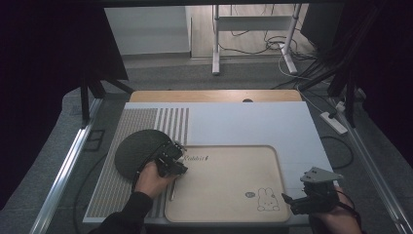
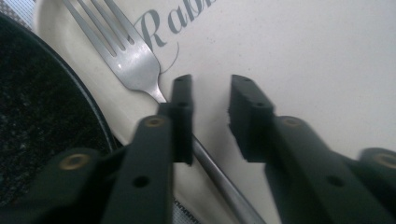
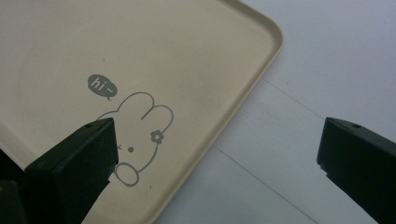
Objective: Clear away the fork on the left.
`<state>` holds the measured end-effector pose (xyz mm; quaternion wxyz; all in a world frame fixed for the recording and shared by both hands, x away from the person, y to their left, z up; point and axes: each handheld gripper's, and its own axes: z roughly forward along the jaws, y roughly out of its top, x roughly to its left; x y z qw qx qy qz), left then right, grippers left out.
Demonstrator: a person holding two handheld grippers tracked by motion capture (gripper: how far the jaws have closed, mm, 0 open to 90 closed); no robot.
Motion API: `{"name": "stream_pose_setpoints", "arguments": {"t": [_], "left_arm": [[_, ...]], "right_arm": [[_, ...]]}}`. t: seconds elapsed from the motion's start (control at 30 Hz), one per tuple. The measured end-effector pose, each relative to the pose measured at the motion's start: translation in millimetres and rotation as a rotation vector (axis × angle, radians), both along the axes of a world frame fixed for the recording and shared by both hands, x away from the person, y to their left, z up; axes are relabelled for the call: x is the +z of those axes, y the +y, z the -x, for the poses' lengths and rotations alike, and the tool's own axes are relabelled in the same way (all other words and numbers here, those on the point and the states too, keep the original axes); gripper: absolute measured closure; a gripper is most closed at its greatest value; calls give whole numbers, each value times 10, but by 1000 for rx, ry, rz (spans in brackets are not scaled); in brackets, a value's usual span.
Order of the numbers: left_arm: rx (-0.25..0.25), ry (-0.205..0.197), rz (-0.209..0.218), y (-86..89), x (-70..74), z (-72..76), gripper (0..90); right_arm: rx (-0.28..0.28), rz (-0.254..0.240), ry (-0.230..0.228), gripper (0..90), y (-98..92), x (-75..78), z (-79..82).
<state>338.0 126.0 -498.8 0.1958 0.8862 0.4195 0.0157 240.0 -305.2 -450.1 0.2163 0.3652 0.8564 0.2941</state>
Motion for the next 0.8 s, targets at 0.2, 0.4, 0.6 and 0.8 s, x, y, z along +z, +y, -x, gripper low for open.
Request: {"name": "stream_pose_setpoints", "arguments": {"t": [0.2, 0.4, 0.6, 0.8], "left_arm": [[-6, -51, 42, 64, 61, 31, 514], [9, -109, 83, 169, 118, 70, 342], [39, -120, 134, 274, 162, 92, 184], [44, -129, 174, 347, 177, 120, 74]], "right_arm": [[0, 0, 1, 0, 1, 0, -1], [1, -1, 2, 0, 1, 0, -2], [1, -1, 3, 0, 1, -1, -2], [3, -1, 3, 0, 1, -1, -1]]}}
